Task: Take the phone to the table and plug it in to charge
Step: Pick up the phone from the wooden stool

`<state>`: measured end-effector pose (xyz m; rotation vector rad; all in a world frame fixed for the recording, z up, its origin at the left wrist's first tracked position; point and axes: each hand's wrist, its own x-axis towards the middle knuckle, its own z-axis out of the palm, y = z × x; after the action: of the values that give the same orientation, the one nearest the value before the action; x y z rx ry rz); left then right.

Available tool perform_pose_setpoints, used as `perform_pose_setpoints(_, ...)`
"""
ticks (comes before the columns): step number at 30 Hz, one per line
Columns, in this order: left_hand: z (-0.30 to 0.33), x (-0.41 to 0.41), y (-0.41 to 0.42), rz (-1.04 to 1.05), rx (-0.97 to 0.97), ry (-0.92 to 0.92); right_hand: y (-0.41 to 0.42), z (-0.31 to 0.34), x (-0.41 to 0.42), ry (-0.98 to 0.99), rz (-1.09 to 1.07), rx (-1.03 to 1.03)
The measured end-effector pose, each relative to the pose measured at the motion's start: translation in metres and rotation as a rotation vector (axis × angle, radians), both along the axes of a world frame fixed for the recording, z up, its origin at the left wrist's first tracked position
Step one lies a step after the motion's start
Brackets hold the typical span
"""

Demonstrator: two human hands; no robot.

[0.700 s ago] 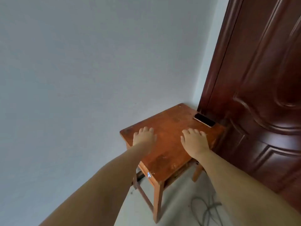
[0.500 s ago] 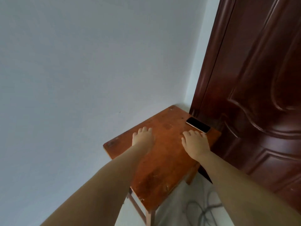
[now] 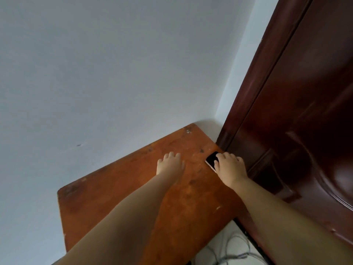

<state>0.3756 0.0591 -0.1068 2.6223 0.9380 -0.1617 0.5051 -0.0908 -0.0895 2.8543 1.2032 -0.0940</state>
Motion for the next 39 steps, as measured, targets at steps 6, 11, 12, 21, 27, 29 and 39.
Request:
perform_pose_setpoints(6,-0.057,0.047,-0.014,0.047,-0.039,0.061,-0.009,-0.048,0.045,0.142,-0.090,0.014)
perform_pose_setpoints(11,-0.088,0.052,-0.026,0.054,0.077,0.015,-0.016,-0.073,0.050,0.183,-0.201,0.057)
perform_pose_setpoints(12,-0.092,0.048,-0.028,0.043,0.110,0.009,-0.017,-0.076,0.050,0.180,-0.200,0.064)
perform_pose_setpoints(21,-0.112,0.039,-0.033,0.020,0.200,-0.017,-0.024,-0.090,0.046,0.130,-0.255,0.056)
perform_pose_setpoints(27,-0.100,0.042,-0.028,-0.005,0.140,0.079,-0.019,-0.080,0.059,0.132,-0.188,0.104)
perform_pose_setpoints(29,-0.088,0.046,-0.019,-0.033,0.100,0.107,-0.011,-0.071,0.062,0.123,-0.138,0.132)
perform_pose_setpoints(39,-0.005,-0.043,0.042,0.247,0.129,-0.036,0.093,-0.002,0.009,0.064,0.216,0.240)
